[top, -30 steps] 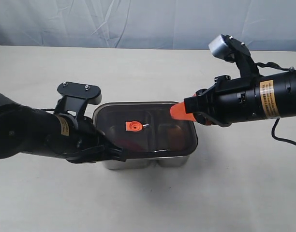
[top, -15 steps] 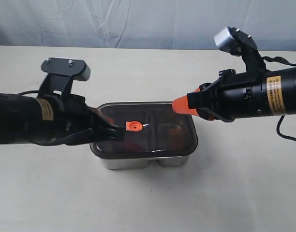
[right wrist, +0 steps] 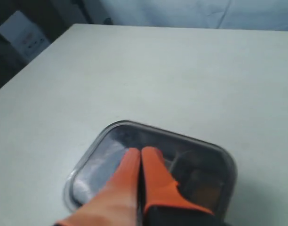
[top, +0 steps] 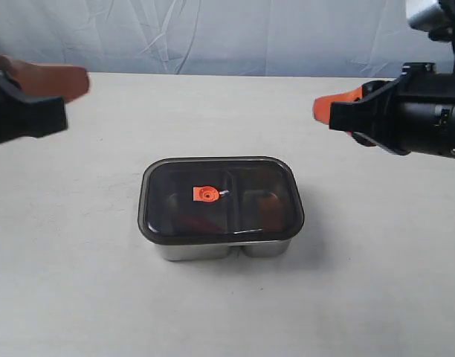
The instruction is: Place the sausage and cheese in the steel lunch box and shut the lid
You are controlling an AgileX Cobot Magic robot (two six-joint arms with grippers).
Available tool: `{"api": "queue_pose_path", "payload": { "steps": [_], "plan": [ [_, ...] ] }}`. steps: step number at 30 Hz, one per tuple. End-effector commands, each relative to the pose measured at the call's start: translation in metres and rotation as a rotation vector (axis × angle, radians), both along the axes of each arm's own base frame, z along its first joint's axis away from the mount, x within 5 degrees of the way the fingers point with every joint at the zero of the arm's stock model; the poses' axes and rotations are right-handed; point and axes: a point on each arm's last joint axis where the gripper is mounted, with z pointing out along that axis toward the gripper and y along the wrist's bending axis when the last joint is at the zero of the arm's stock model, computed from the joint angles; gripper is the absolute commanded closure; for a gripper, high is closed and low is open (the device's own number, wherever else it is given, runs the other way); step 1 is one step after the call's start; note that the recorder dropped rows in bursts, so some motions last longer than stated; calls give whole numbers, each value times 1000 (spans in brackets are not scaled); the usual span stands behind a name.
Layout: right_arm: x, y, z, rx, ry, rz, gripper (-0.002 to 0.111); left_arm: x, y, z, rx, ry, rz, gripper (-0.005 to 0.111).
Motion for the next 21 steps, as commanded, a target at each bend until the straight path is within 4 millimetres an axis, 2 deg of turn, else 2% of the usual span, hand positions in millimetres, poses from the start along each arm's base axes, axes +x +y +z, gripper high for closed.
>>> {"api": "queue_pose_path", "payload": {
  "steps": [1,5,11,14,18,21],
  "plan": [
    [13,-26,-19,-122,-55,-304,109,7,33,1,139,-65,185,107],
    [25,-41,-36,-236,-67,-481,109,24,62,0,220,-92,397,107],
    [35,-46,-52,-401,-101,-500,109,29,104,2,253,-116,677,107],
    [34,-46,-53,-404,-98,-504,109,25,107,-14,316,-128,654,107],
    [33,-47,-50,-395,-108,-506,109,14,99,-42,243,-92,575,107],
    [32,-48,-47,-389,-120,-515,109,1,103,-46,200,-75,621,107]
  ]
}}
